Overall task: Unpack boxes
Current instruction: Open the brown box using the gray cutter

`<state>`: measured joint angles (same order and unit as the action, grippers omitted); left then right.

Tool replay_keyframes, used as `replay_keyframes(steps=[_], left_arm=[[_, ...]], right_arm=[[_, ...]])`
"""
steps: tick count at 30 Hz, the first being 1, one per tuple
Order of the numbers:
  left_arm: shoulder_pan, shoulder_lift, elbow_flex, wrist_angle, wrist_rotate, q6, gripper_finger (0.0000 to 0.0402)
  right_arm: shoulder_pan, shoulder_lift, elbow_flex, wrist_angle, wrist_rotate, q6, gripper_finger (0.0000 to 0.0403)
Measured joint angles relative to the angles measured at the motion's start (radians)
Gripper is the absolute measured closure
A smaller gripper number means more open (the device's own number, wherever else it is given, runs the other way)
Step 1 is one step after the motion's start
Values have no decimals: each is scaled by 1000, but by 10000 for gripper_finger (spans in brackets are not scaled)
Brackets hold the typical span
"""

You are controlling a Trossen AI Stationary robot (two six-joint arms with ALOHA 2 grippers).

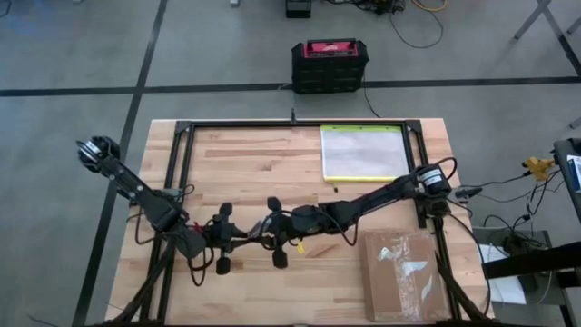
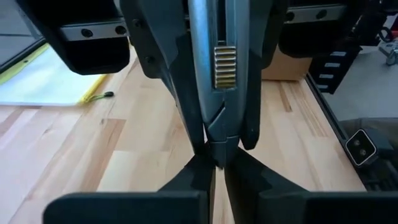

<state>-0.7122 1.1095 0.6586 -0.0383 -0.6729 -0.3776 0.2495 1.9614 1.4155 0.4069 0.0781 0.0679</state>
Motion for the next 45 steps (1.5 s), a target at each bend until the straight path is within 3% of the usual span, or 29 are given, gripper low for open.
replay_keyframes(steps=[6, 10, 18, 24, 29, 35, 39, 41, 45], left_arm=[[-41, -88, 3, -118, 11, -54, 386], [-71, -132, 3, -191, -27, -117, 385], [-71, -23, -54, 12, -110, -92, 384], [-30, 204, -70, 373, -112, 29, 391], [35, 415, -14, 600, -15, 120, 393], [106, 578, 95, 597, 31, 170, 394], [136, 614, 141, 563, 81, 189, 394], [137, 603, 165, 483, 81, 196, 394], [125, 526, 230, 170, 81, 127, 394]], right_arm=[[9, -32, -3, -80, 3, -41, 359], [35, -116, -4, -245, 77, -88, 359], [132, -327, -27, -672, 79, 56, 359], [231, -475, -29, -1109, 79, 342, 359], [338, -531, -33, -1498, 64, 726, 359], [489, -530, -43, -1714, -93, 1114, 359], [564, -525, -105, -1787, -126, 1322, 359], [578, -527, -152, -1785, -149, 1387, 359], [578, -525, -253, -1777, -294, 1415, 359]])
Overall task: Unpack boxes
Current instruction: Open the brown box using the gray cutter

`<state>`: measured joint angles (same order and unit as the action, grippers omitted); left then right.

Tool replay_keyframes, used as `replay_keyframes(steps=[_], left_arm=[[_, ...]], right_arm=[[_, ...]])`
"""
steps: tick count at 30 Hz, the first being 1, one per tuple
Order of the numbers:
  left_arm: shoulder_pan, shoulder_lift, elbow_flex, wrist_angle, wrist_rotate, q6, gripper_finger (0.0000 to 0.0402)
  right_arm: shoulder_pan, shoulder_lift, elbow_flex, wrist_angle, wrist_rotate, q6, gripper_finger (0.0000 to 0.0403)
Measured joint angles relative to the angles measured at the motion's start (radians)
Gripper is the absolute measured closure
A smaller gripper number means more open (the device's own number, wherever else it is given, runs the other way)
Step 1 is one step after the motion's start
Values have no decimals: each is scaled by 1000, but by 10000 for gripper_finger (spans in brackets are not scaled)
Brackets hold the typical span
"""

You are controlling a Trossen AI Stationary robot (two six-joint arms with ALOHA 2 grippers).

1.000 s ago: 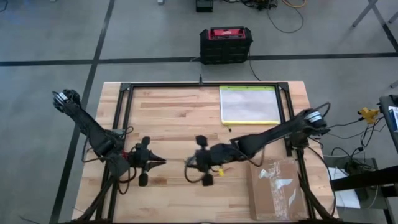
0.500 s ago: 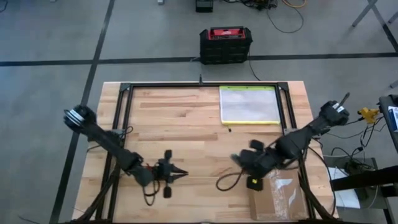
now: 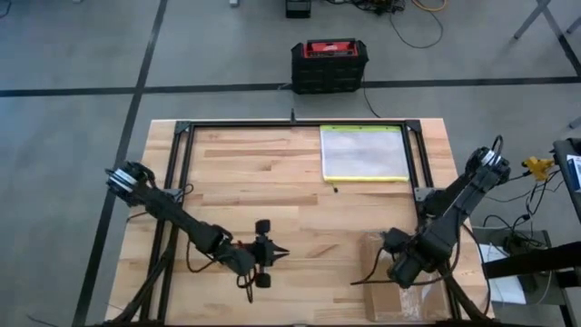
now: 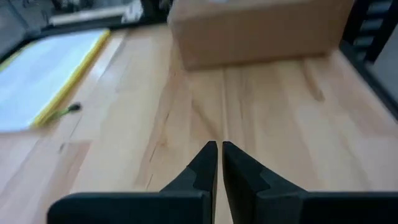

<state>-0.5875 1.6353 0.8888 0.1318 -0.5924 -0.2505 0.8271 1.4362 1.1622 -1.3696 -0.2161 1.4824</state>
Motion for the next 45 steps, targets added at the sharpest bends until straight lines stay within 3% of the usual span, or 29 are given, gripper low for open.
replay_keyframes(steps=[3, 6, 13, 20, 23, 26, 30, 35, 40, 45], left_arm=[[-21, -67, 53, -244, -1, -93, 394], [-47, -120, 78, -385, -37, -127, 394], [-79, -232, 68, -422, -149, -126, 394], [-80, -278, 32, -423, -168, -140, 393], [-77, -265, -8, -428, -169, -196, 393], [-64, -260, -56, -423, -180, -252, 393], [-40, -270, -123, -427, -184, -260, 393], [22, -335, -204, -469, -177, -287, 393], [68, -452, -270, -547, -166, -334, 393], [70, -501, -378, -430, -20, -389, 393]], right_arm=[[-11, 1, -43, 48, -29, -1, 359], [-40, 3, -77, 110, -8, -39, 359], [-216, 51, -134, 387, 19, -265, 359], [-408, 130, 59, 485, 252, -668, 361], [-429, 143, 172, 473, 266, -765, 361], [-376, 151, 204, 424, 227, -747, 361], [-250, 152, 206, 438, 164, -559, 361], [-110, 158, 157, 431, 172, -371, 361], [-155, 204, 58, 432, 247, -401, 361], [-278, 243, 4, 449, 355, -569, 361]])
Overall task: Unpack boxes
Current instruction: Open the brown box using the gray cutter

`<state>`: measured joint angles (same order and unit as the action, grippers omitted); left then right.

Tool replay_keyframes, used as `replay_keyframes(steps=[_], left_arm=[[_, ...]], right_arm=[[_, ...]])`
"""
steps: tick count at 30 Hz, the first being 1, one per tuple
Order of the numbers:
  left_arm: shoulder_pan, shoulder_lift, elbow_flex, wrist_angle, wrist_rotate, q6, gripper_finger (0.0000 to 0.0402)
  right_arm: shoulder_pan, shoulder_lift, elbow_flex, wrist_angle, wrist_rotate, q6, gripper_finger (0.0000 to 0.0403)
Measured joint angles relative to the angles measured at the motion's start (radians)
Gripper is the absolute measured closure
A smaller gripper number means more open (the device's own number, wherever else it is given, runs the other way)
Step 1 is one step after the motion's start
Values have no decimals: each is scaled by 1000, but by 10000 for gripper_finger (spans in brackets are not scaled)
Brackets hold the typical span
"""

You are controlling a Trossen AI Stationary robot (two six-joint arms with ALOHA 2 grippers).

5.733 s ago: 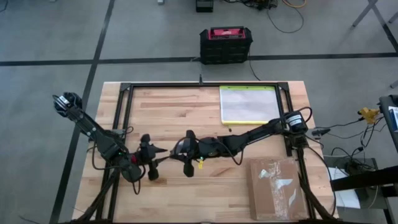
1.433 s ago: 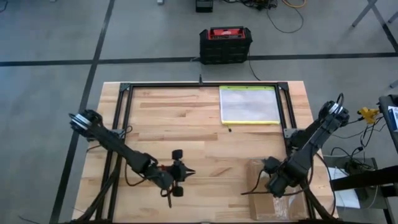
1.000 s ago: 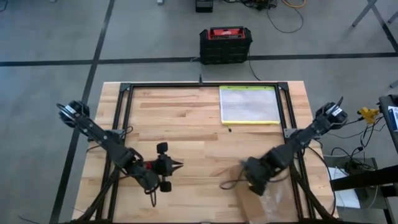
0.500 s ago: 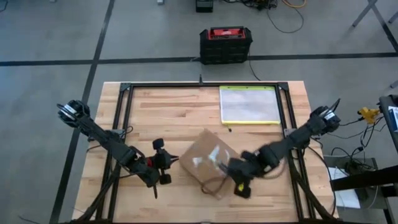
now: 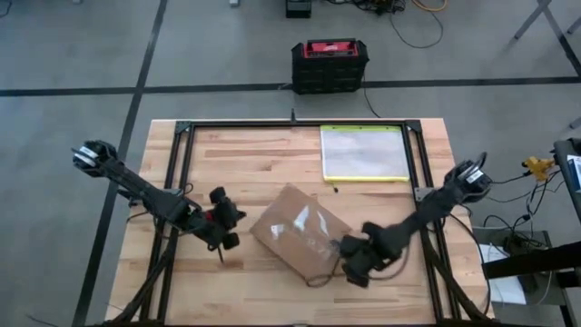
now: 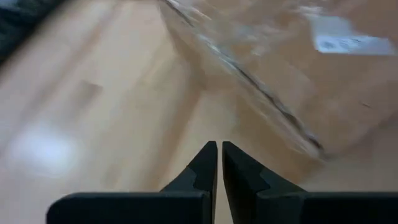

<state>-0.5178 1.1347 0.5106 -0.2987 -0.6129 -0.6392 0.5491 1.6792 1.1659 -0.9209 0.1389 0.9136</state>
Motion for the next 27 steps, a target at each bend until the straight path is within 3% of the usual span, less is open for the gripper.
replay_keyframes(steps=[2, 7, 10, 14, 19, 22, 27], left_arm=[[-13, 14, -46, 115, 58, -34, 394], [-78, 102, -71, 316, 82, -48, 400], [-110, 145, -13, 262, 84, -94, 401], [-167, 177, 104, 59, 68, -196, 401], [-243, 188, 234, -163, -37, -229, 401], [-254, 169, 261, -181, -108, -203, 401], [-222, 157, 261, -169, -128, -111, 401]], right_arm=[[-49, 1, -2, 14, 56, -81, 361], [-168, -24, 15, 3, 139, -273, 361], [-210, -52, 19, -1, 174, -361, 361], [-239, -120, 21, -38, 202, -442, 361], [-257, -191, 8, -63, 203, -466, 361], [-248, -220, -7, -65, 193, -462, 361], [-212, -258, -31, -41, 201, -442, 361]])
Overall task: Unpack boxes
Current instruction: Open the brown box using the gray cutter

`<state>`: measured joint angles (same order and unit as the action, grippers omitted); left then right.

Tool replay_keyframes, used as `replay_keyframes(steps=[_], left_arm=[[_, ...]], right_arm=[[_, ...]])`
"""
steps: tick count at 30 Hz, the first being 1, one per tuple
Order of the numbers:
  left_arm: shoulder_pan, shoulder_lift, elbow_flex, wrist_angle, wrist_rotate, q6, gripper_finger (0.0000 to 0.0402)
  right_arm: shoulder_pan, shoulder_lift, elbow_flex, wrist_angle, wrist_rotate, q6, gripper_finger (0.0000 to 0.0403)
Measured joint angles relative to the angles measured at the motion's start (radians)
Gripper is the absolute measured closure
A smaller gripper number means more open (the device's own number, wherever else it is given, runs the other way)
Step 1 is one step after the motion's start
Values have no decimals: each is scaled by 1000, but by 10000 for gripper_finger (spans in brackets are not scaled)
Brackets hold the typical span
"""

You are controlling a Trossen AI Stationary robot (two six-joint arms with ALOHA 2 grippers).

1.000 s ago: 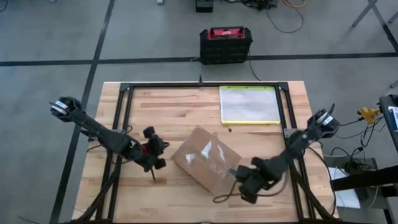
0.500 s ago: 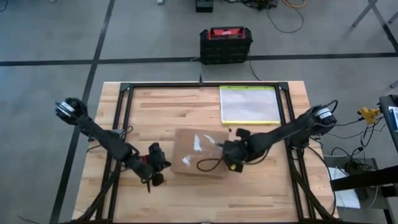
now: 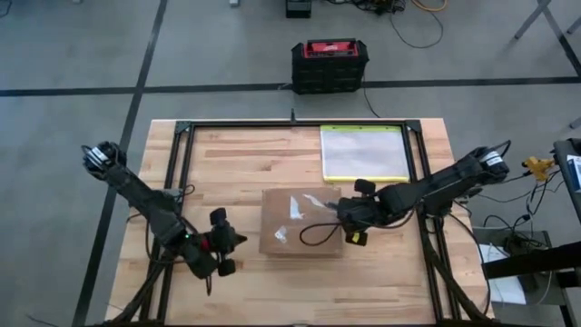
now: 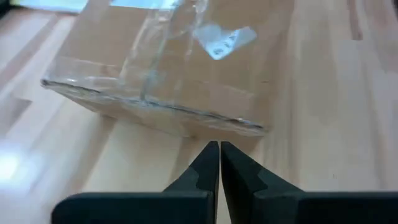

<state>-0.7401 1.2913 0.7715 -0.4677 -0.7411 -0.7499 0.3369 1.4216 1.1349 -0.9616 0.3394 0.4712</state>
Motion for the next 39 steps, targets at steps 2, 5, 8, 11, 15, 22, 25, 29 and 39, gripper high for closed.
replay_keyframes(steps=[2, 5, 8, 11, 15, 22, 25, 29, 39], left_arm=[[27, -3, 0, 5, -7, 29, 399], [85, -11, 4, 6, 25, 116, 381], [149, -31, 16, 8, 77, 210, 353], [211, -59, 19, -4, 147, 273, 323], [267, -114, 17, -128, 179, 305, 291], [385, -195, -94, 105, 302, 468, 256], [416, -181, -145, 341, 382, 567, 247], [439, -128, -170, 434, 419, 610, 238], [454, 5, -201, 483, 452, 557, 227]], right_arm=[[14, -13, -6, 72, 3, 0, 361], [27, -16, -26, 211, 1, -23, 361], [28, -11, -67, 352, -8, -53, 361], [25, 1, -98, 393, -2, -82, 361], [0, -14, -121, 275, 2, -74, 361], [-41, -68, -118, 102, 27, -96, 361], [-59, -87, -116, 87, 20, -150, 361], [-89, -87, -119, 100, 19, -191, 361], [-75, -85, -128, 364, -30, -304, 361]])
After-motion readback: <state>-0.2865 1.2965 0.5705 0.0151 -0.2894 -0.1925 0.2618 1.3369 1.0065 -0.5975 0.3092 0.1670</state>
